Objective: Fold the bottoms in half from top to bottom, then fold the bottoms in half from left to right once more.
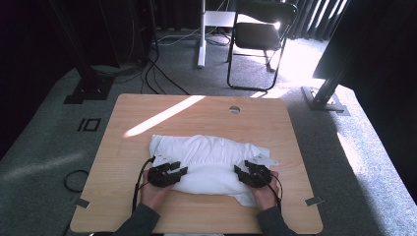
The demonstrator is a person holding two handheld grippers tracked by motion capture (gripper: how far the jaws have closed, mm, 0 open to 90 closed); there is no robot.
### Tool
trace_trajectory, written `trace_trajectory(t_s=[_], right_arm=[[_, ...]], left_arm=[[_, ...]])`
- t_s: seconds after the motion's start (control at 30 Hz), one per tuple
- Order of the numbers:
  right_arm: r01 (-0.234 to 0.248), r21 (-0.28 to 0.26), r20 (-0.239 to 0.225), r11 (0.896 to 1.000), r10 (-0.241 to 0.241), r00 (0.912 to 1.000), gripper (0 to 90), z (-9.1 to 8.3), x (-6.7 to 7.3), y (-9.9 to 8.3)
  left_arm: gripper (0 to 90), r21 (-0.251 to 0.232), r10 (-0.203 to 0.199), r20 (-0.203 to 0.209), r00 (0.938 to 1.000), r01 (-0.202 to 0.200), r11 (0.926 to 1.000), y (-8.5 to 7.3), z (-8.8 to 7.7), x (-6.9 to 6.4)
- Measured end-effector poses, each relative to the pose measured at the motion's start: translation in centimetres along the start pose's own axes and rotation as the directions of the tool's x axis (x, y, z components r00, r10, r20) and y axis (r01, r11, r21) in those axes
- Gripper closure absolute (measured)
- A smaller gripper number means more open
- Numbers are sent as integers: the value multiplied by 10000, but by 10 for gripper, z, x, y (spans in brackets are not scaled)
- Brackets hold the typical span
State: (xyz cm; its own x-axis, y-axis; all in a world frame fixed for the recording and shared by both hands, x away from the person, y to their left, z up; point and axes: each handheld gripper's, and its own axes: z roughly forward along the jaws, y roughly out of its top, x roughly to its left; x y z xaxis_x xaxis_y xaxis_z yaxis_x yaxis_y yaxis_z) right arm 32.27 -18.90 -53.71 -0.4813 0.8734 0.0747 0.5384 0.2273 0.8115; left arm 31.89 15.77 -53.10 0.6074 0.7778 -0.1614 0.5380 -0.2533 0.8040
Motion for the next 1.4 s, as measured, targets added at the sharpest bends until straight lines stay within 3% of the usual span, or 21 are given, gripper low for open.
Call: trace_trajectory(t_s=[0.07, 0.2, 0.33, 0.43, 0.7, 0.97, 1.03, 1.1, 1.13, 1.2, 1.27, 1.3, 1.4], right_arm=[[96, -42, 57, 9999, -96, 9999, 481, -3, 0, -3], [412, 304, 264, 9987, -420, 9988, 480, -11, 2, -15], [223, 625, 81, 9978, -229, 9997, 480, -3, -1, -22], [246, 830, -78, 9962, -240, 9997, 481, 5, -2, -19], [257, 718, -502, 9971, -221, 9985, 481, 28, -4, -6], [210, 491, -567, 9986, -182, 9982, 482, 33, -4, -5], [216, 481, -569, 9986, -189, 9982, 482, 33, -4, -5], [205, 454, -584, 9988, -179, 9981, 483, 33, -4, -6], [216, 444, -590, 9988, -190, 9981, 483, 33, -4, -6], [219, 416, -605, 9989, -194, 9980, 483, 33, -5, -6], [213, 401, -612, 9990, -189, 9979, 483, 33, -5, -6], [214, 390, -617, 9990, -190, 9979, 483, 33, -5, -7], [205, 371, -613, 9991, -182, 9980, 483, 33, -5, -7]], left_arm=[[569, 73, 69, -89, 9999, -68, 10000, -2, -3, 1], [565, 672, 127, -588, 9982, -88, 9977, -14, -2, 5], [565, 746, 158, -677, 9976, -107, 9972, -19, 4, 8], [565, 843, 314, -996, 9945, -230, 9962, -15, 7, 9], [562, 546, -403, -1421, 9890, 485, 9973, -8, 12, 33], [519, 377, -417, -1736, 9839, 490, 9981, -10, 12, 34], [474, 316, -594, -1792, 9820, 661, 9973, -9, 9, 34], [351, 7, -613, -2144, 9748, 629, 9980, -6, 1, 35], [308, -235, -656, -2494, 9662, 616, 9978, -4, -4, 36], [139, -547, -844, -3346, 9386, 701, 9960, 1, -13, 41], [55, -474, -1380, -3443, 9287, 1296, 9904, 3, -15, 52], [32, -324, -1619, -3363, 9277, 1604, 9865, 3, -14, 59], [32, -134, -2276, -3563, 9062, 2386, 9710, -3, -7, 73]])
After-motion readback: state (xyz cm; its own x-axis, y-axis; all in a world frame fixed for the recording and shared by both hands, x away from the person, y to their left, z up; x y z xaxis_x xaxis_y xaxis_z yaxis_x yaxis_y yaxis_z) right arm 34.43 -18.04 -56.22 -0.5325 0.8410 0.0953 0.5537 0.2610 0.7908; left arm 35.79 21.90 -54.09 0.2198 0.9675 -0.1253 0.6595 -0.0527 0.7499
